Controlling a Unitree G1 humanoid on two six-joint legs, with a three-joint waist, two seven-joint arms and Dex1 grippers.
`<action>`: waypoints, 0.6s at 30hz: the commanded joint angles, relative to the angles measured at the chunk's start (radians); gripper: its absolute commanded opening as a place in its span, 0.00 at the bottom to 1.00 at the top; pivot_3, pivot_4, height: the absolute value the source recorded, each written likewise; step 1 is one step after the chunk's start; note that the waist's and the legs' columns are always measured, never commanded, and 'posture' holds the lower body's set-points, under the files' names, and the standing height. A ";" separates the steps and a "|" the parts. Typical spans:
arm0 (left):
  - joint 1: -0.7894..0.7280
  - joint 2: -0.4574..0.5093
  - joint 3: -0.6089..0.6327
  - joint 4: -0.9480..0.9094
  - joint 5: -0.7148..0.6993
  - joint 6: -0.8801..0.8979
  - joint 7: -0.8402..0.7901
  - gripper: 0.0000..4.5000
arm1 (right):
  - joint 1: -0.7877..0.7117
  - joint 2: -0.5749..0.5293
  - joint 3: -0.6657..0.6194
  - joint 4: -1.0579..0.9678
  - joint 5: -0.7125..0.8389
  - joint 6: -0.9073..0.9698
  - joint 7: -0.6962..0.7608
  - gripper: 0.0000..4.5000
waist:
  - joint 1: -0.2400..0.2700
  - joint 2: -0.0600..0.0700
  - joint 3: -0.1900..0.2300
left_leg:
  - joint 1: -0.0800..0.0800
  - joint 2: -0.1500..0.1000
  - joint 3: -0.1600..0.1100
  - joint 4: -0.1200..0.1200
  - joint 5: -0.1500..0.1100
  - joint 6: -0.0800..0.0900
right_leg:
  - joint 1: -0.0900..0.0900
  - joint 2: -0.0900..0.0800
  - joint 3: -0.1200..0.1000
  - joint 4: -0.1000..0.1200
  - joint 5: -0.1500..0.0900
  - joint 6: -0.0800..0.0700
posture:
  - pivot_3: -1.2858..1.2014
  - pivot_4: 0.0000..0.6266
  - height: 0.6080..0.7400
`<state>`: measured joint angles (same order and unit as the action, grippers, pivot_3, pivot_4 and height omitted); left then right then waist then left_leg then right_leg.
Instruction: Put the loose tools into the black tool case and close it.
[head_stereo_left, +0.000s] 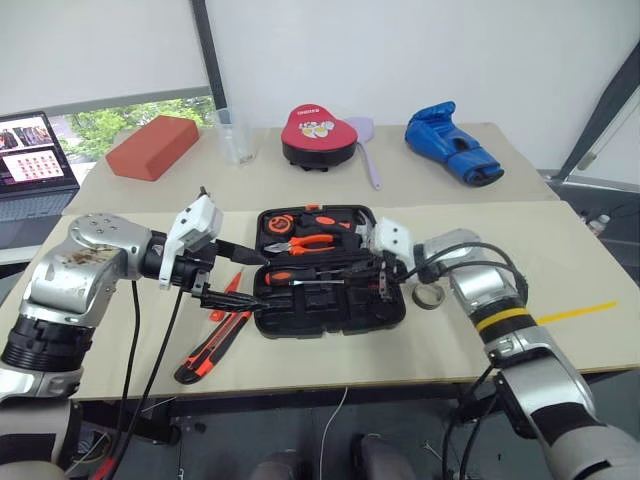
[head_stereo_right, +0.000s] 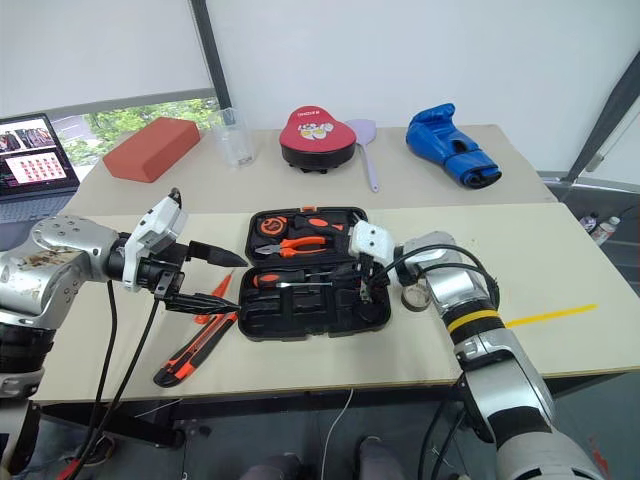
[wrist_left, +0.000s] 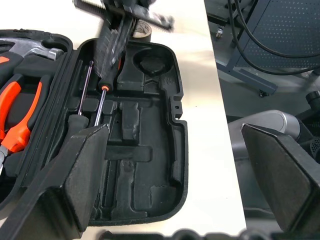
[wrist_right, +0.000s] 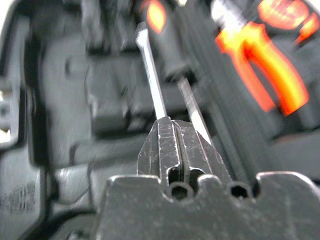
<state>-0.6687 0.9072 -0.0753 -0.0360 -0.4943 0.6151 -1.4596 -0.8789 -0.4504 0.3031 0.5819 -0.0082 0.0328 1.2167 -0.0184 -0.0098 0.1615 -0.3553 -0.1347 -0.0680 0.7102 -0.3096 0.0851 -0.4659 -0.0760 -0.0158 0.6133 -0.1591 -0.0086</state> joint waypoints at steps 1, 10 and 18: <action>-0.027 -0.003 0.000 0.000 0.012 -0.025 0.002 1.00 | 0.029 0.002 0.057 0.022 -0.074 -0.073 -0.013 0.00 | 0.000 0.000 0.000 | 0.000 0.000 0.000 0.000 0.000 0.000 | 0.000 0.000 0.000 0.000 0.000 0.000 | 0.52 0.24 1.00; 0.008 -0.017 0.031 0.003 0.026 -0.023 0.069 1.00 | 0.046 0.025 -0.030 -0.067 0.031 0.021 -0.016 0.00 | 0.000 -0.001 -0.001 | 0.007 0.000 0.000 0.001 -0.002 -0.006 | 0.008 0.001 0.001 0.000 0.000 0.000 | 0.52 0.24 1.00; 0.398 0.053 0.365 -0.191 -0.046 0.135 0.266 1.00 | 0.133 -0.092 -0.252 -0.622 0.396 0.570 -0.015 0.13 | -0.002 -0.001 -0.001 | -0.008 -0.001 -0.003 0.001 0.000 -0.002 | -0.013 0.001 0.000 0.010 0.002 -0.003 | 0.52 0.24 1.00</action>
<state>-0.3201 0.9282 0.1855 -0.1742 -0.5286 0.7228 -1.2381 -0.7615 -0.5161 0.1133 0.0999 0.2921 0.4897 1.2066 -0.0205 -0.0105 0.1604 -0.3645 -0.1356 -0.0707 0.7110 -0.3098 0.0829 -0.4821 -0.0749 -0.0161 0.6241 -0.1571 -0.0120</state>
